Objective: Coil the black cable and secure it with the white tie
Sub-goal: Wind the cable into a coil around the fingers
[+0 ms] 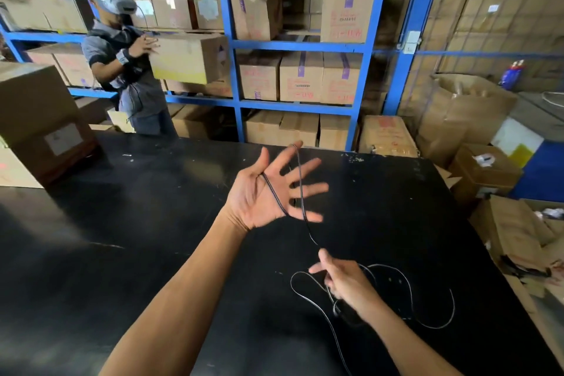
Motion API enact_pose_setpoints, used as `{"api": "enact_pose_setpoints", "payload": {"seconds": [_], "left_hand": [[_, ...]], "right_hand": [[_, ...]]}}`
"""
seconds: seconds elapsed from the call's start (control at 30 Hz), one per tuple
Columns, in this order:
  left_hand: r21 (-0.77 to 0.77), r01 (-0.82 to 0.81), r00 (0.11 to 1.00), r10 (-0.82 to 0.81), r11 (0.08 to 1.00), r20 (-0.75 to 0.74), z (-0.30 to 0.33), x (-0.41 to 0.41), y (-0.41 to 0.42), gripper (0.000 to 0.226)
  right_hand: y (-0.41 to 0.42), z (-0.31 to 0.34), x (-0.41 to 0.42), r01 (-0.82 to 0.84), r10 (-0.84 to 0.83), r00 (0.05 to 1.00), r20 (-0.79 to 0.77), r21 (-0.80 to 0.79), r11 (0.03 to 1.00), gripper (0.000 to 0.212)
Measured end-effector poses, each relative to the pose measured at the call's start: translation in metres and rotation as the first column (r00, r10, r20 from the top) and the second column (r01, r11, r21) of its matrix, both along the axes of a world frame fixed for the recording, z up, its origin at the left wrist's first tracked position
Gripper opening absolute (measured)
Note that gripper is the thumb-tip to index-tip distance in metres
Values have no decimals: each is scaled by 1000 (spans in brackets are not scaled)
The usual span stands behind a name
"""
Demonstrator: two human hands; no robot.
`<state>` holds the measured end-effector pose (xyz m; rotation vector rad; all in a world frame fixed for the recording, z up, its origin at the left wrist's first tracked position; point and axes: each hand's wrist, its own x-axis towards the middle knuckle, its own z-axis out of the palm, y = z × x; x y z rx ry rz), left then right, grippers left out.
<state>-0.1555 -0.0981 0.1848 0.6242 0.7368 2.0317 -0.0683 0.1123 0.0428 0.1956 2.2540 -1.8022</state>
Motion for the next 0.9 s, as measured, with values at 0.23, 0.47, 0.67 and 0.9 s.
{"api": "enact_pose_setpoints", "payload": {"seconds": [0.23,0.47,0.67,0.9], "left_hand": [[-636,327,927,-369,699,70,-31,32,-3,63],[-739,-65,988,149,671,49,-45,10,-21,58],[-461,-449,808,568,765,156,-29,-4,-10,57],[-138,-499,808,517,856,283,-1,-9,6,61]], "right_hand": [[27,92,-61,136,100,951,-292,688,712,51],[18,135,-47,-36,278,914,-294,624,781,17],[-9,95,-12,-89,136,969,-208,222,971,26],[-23,48,13,-83,51,932,-359,-72,994,25]]}}
